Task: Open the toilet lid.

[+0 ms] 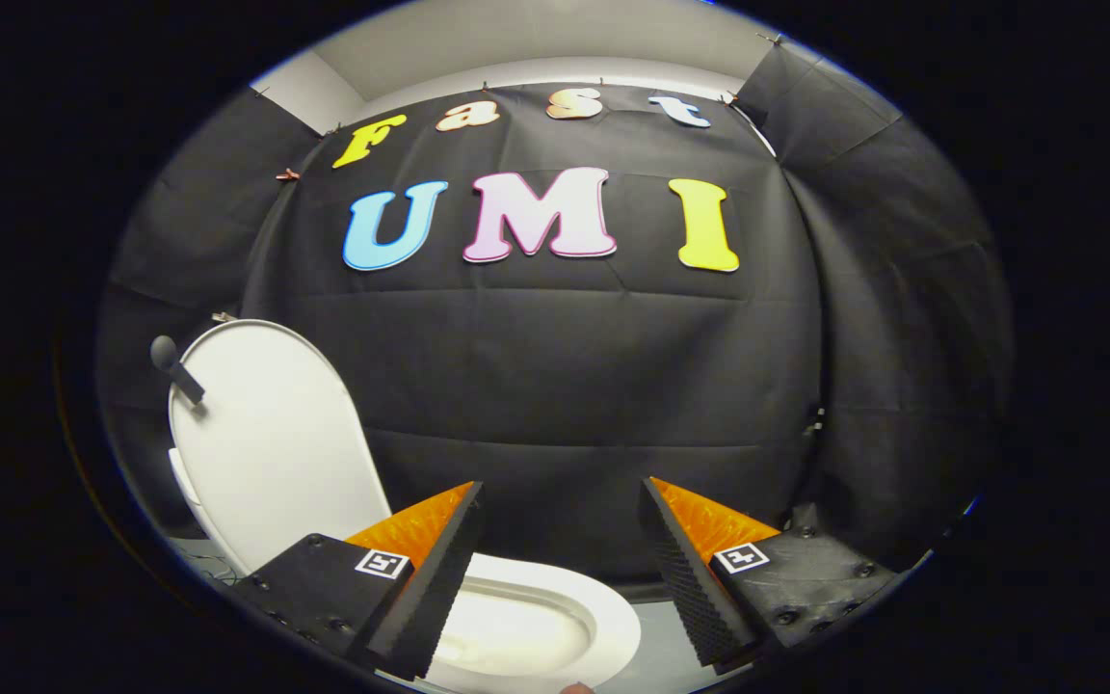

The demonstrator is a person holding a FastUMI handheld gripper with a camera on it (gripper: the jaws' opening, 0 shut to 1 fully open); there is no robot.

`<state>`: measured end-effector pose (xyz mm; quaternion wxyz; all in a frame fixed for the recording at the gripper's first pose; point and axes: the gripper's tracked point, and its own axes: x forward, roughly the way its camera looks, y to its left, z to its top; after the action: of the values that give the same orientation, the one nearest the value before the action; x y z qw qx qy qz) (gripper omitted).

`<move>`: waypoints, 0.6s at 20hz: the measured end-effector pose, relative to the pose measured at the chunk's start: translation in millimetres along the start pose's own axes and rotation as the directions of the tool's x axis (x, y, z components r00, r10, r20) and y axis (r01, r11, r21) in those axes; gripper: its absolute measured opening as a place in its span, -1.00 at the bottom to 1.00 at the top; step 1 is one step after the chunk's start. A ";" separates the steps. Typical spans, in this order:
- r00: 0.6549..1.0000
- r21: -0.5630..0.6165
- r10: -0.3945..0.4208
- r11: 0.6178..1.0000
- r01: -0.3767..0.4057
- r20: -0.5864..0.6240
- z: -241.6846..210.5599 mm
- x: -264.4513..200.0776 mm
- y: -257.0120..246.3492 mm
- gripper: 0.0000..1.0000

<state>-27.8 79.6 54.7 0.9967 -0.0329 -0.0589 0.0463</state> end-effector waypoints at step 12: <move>0.999 -0.013 0.024 1.000 -0.024 -0.035 -16.8 -1.0 12.7 0.98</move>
<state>-27.8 91.2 37.0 0.9967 -0.0409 -0.0415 0.0574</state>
